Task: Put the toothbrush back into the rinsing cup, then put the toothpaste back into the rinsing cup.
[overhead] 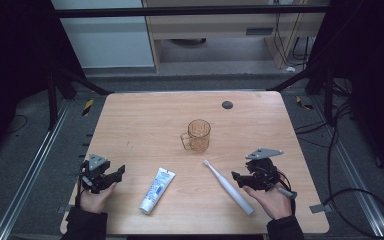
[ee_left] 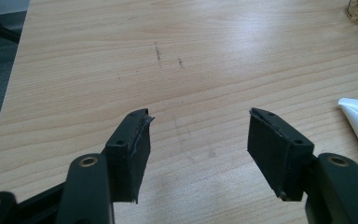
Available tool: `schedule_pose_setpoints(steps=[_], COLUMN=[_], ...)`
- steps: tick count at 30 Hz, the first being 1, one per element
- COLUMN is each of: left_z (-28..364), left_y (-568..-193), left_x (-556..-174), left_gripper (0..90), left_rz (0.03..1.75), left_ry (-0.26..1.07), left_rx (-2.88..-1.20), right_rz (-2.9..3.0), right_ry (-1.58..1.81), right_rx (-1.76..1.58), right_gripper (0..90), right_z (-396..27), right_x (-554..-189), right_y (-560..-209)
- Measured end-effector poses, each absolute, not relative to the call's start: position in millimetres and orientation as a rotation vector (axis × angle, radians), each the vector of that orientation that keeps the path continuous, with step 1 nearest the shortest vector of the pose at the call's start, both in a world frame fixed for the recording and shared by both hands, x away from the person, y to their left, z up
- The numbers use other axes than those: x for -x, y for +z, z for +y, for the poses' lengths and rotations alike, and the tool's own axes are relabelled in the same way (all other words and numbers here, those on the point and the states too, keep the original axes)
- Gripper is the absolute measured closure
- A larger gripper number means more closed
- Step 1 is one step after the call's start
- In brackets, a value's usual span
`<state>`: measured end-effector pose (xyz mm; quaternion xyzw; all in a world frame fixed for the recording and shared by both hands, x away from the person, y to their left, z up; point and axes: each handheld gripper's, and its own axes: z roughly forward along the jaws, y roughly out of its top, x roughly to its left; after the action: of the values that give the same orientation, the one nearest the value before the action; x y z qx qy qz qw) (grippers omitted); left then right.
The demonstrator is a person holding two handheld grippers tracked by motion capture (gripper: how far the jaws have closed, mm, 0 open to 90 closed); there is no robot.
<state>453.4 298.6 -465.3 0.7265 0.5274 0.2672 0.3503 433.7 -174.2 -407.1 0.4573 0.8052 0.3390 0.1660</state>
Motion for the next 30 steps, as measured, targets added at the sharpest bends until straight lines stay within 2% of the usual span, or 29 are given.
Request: schedule_pose_setpoints(steps=[18,30], left_z=[298,298], left_y=[-466,-465], left_x=[-454,-454], left_gripper=[38.6,38.6], left_rz=[1.365,1.362], left_ry=[0.69,0.692], left_rx=[-1.885,-1.886], right_rz=[2.399,2.472], right_ry=[0.913,0.835], right_rx=[-1.265,-1.25], right_gripper=[36.7,42.0], right_z=[-144,-126], right_x=[-454,-461], right_y=[-410,-421])
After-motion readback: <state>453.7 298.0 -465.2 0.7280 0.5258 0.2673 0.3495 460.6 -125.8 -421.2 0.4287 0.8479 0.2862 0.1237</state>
